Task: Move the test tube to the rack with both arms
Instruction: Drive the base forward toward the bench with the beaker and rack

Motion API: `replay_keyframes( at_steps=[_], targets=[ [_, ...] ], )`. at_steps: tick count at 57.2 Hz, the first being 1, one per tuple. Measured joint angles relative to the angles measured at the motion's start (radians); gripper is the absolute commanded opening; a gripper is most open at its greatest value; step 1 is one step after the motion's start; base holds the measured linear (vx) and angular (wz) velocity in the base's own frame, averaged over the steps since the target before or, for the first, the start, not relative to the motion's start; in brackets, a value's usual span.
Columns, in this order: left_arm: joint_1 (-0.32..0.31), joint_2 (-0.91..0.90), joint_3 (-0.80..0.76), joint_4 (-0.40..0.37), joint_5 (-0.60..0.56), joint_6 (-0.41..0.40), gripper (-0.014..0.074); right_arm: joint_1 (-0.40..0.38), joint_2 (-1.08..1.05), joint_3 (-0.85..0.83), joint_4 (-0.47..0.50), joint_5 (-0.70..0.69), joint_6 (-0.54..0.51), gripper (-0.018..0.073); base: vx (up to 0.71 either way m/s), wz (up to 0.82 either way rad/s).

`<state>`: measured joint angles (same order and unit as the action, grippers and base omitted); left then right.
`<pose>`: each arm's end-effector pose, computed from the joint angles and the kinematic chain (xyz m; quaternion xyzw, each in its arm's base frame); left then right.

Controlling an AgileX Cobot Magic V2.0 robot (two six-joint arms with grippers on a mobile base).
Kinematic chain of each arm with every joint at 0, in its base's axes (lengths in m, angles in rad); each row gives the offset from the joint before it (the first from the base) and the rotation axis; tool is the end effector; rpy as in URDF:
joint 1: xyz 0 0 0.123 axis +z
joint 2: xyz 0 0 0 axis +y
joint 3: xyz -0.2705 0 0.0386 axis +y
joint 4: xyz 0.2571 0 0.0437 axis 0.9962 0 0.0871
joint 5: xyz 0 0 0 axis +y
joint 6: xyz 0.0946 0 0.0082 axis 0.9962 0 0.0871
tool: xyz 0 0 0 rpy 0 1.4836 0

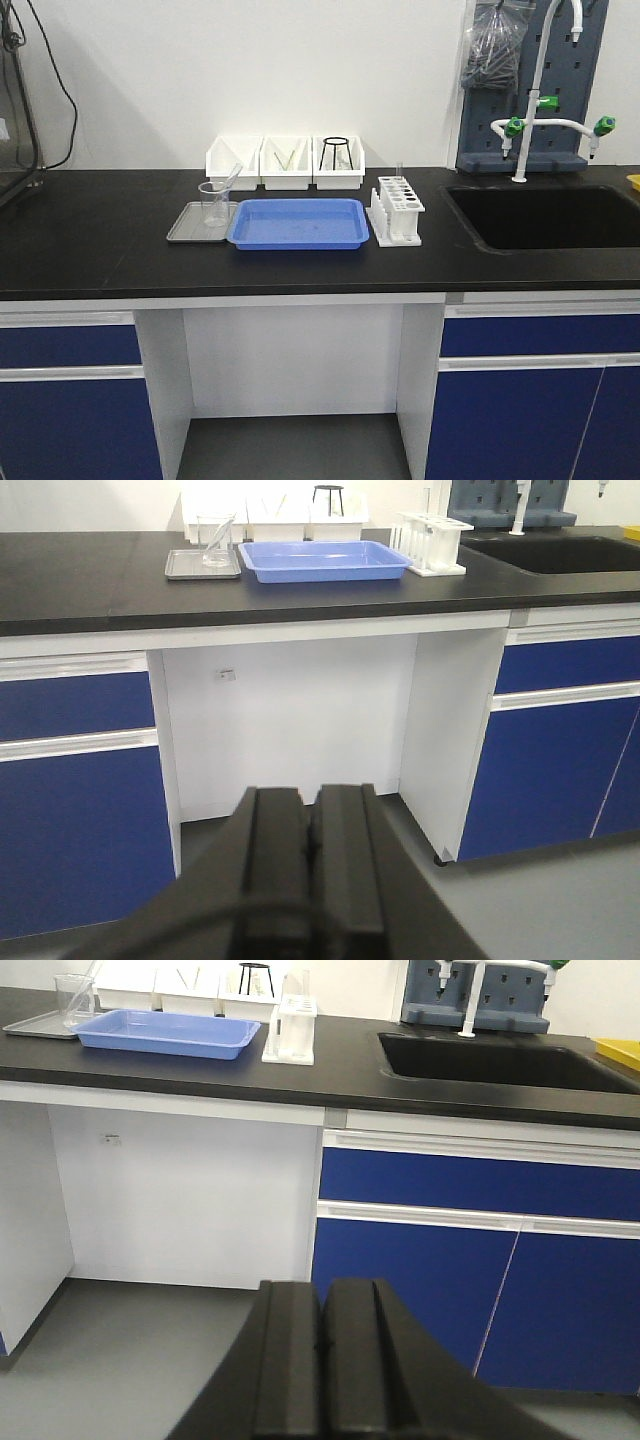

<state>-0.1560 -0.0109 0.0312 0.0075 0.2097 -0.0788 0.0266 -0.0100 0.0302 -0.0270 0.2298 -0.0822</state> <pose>0.0800 -0.0124 0.1835 0.0314 0.7551 -0.0737 0.6507 0.0807 0.0016 0.1819 -0.0495 0.7606 -0.0288 0.6467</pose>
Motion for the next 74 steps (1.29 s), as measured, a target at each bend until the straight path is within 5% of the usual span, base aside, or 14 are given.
replay_keyframes(
  at_steps=[74],
  targets=[
    [0.000, 0.000, 0.000, 0.000, 0.000, 0.000, -0.0007, 0.000, 0.000, 0.000, 0.000, 0.000, 0.000, -0.0011, 0.20, 0.02]
  ],
)
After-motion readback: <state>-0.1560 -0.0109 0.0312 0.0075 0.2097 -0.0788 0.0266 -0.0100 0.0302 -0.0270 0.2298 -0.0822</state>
